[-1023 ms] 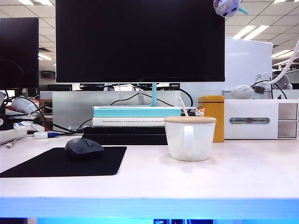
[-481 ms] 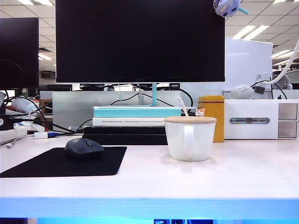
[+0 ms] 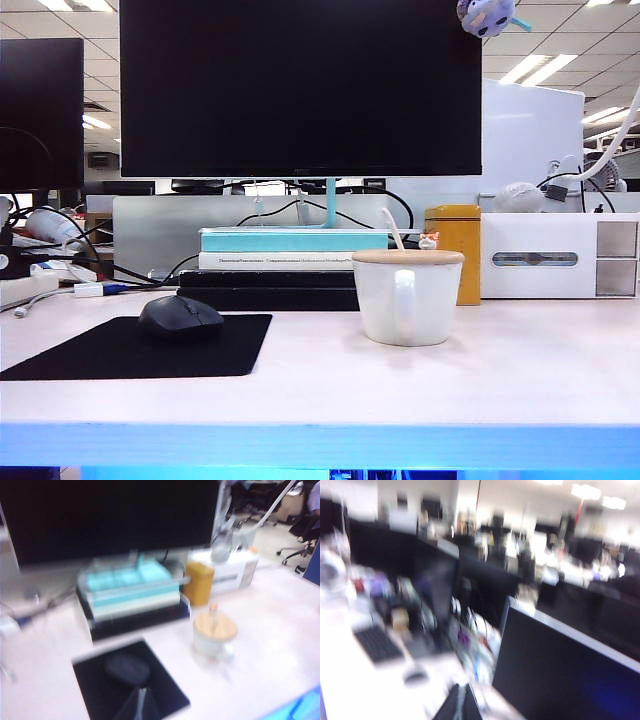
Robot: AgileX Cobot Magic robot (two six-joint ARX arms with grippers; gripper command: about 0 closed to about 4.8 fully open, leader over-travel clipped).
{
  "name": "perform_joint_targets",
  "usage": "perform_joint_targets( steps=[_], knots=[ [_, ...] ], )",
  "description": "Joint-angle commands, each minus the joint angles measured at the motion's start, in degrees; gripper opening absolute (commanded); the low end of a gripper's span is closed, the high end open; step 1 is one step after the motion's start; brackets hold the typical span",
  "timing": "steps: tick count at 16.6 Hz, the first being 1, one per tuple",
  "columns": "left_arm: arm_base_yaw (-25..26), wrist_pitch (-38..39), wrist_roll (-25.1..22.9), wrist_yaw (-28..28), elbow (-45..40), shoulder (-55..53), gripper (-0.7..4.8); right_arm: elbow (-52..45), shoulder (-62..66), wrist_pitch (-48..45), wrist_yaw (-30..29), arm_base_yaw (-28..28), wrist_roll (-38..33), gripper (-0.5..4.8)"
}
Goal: Place the black mouse on the black mouse pad.
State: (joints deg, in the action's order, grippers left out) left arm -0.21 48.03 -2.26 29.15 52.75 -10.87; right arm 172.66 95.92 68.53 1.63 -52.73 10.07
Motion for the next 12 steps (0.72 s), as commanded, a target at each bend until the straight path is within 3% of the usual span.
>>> perform_joint_targets(
  steps=[1, 2, 5, 7, 12],
  knots=[
    [0.09, -8.68, 5.05, -1.07, -10.23, 5.51, -0.05, 0.13, -3.02, 7.69, 3.65, -0.09, 2.21, -0.06],
    [0.09, -12.98, 5.99, -2.01, -13.25, 5.77, -0.05, 0.13, -3.91, 9.31, 3.65, -0.09, 2.21, -0.05],
    [0.02, -36.5, 8.28, -2.45, -28.11, 4.59, -0.05, 0.17, -7.3, 10.54, 4.57, -0.09, 2.23, -0.05],
    [0.0, -40.68, 12.28, -3.34, -35.06, 4.28, -0.05, 0.13, -7.06, 10.54, 4.83, -0.07, 3.32, -0.05],
    [0.0, -40.81, 12.81, -5.84, -41.29, 4.28, -0.05, 0.07, -3.76, 10.49, 4.7, -0.07, 3.72, -0.05]
  ],
)
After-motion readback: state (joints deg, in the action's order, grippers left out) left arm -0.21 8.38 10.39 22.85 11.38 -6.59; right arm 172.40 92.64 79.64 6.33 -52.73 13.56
